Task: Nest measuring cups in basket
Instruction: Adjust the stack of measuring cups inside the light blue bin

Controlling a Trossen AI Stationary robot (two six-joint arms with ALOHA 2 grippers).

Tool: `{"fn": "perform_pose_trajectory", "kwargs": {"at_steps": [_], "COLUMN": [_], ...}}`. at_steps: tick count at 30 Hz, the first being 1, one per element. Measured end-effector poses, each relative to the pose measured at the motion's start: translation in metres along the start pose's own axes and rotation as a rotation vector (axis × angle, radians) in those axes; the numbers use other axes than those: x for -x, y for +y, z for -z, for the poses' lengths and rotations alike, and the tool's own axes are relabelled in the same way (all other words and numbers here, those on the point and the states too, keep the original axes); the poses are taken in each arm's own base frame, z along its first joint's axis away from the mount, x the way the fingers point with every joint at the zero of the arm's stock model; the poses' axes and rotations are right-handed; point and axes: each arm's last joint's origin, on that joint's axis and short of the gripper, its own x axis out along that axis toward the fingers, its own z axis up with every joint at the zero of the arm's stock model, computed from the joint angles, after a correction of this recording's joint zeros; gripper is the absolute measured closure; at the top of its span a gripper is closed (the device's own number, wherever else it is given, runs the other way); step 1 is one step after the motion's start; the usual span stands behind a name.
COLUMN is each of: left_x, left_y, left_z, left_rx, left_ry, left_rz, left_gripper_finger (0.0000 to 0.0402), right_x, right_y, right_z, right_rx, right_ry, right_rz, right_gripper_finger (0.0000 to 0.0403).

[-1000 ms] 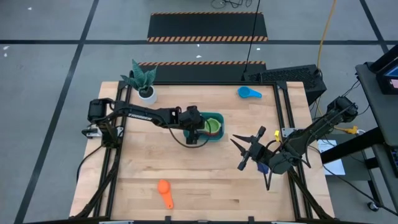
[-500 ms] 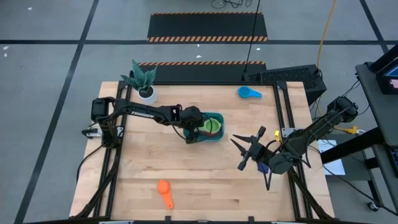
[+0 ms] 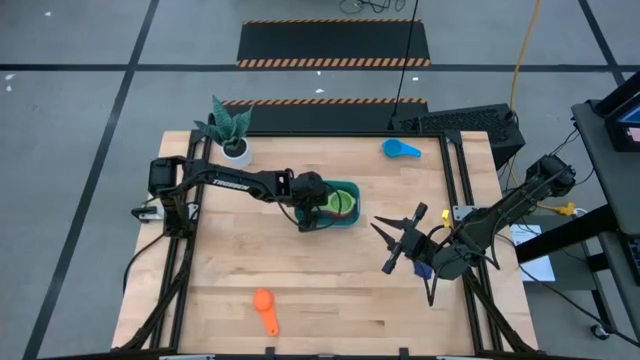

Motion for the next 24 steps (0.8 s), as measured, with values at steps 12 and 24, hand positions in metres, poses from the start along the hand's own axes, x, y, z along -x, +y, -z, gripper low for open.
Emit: {"fn": "perform_pose_trajectory", "kwargs": {"at_steps": [12, 24], "left_x": [0.0, 0.0099], "left_y": [0.0001, 0.001], "left_z": [-0.0003, -0.0039], "left_rx": [-0.013, -0.027], "left_ry": [-0.002, -0.021], "left_rz": [-0.002, -0.027], "left_gripper_finger": [0.0244, 0.0135], "right_x": [0.0, -0.0023], "right_y": [0.0, -0.005], "right_z": [0.0, -0.0019], "right_rx": [0.001, 0.047], "right_ry": [0.0, 0.001], "right_rz": [0.0, 0.013], "right_gripper_finger": [0.0328, 0.0328]}}
